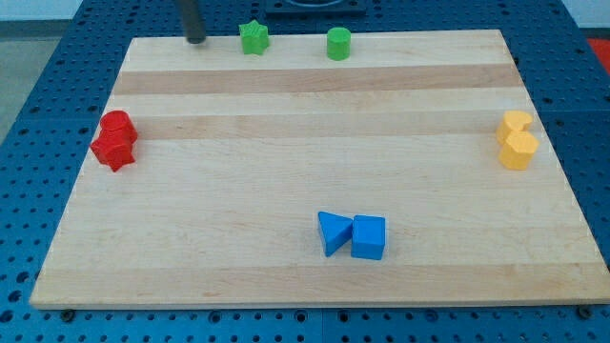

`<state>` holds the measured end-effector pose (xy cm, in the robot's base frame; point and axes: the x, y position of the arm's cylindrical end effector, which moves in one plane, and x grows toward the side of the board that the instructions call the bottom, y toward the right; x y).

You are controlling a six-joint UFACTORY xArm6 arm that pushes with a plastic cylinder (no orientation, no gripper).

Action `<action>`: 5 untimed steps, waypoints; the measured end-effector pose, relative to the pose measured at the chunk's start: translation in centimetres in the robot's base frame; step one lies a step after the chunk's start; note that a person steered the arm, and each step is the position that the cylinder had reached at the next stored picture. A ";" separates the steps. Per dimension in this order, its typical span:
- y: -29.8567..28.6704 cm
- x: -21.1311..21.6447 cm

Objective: Move green star to the left of the green circle

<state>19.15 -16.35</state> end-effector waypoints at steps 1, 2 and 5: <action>7.2 0.0; 10.7 0.1; 10.8 0.6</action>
<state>19.71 -5.51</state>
